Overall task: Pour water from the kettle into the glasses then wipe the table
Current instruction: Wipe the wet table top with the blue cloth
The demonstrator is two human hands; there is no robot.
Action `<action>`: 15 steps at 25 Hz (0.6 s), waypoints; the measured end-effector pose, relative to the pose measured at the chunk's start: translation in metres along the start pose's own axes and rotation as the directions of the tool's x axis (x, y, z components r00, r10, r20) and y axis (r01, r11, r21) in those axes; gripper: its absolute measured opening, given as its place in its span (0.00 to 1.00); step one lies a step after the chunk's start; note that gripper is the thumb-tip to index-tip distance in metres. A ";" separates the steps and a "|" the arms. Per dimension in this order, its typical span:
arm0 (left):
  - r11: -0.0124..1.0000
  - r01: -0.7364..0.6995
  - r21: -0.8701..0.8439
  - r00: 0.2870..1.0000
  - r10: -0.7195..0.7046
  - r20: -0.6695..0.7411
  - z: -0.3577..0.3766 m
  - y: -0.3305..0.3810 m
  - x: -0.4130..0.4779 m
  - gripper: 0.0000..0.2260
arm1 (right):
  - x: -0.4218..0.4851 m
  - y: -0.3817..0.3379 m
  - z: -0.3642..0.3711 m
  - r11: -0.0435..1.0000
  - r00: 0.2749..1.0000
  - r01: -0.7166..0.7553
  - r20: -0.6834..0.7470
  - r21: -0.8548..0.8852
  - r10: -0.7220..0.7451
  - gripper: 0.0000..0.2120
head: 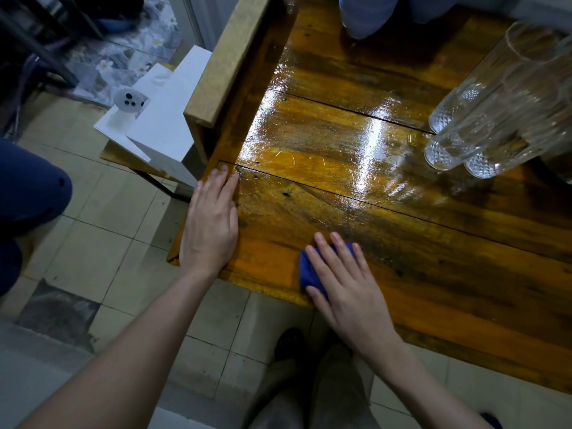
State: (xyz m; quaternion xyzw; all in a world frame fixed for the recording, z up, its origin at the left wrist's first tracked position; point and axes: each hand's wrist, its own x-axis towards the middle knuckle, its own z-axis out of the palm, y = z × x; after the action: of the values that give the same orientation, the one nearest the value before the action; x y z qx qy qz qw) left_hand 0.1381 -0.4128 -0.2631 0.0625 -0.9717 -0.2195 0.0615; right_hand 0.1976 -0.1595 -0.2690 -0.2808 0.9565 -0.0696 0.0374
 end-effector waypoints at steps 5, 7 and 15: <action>1.000 -0.009 -0.011 1.000 0.008 -0.023 0.001 0.000 0.000 0.21 | -0.002 0.060 -0.017 0.977 0.977 -0.213 -0.027 0.027 0.214 0.29; 1.000 -0.004 -0.016 1.000 0.004 -0.029 0.003 -0.001 0.000 0.21 | 0.010 0.076 -0.020 0.957 0.957 -0.284 -0.039 0.049 0.286 0.29; 1.000 -0.020 0.003 0.999 0.020 -0.040 0.004 -0.004 0.000 0.21 | 0.100 0.049 -0.020 0.929 0.925 -0.361 -0.098 0.078 0.368 0.30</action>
State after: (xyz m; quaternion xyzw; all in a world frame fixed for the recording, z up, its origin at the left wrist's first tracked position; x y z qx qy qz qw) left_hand 0.1379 -0.4141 -0.2687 0.0574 -0.9711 -0.2163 0.0831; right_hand 0.0852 -0.1708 -0.2605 -0.0926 0.9902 -0.1049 0.0048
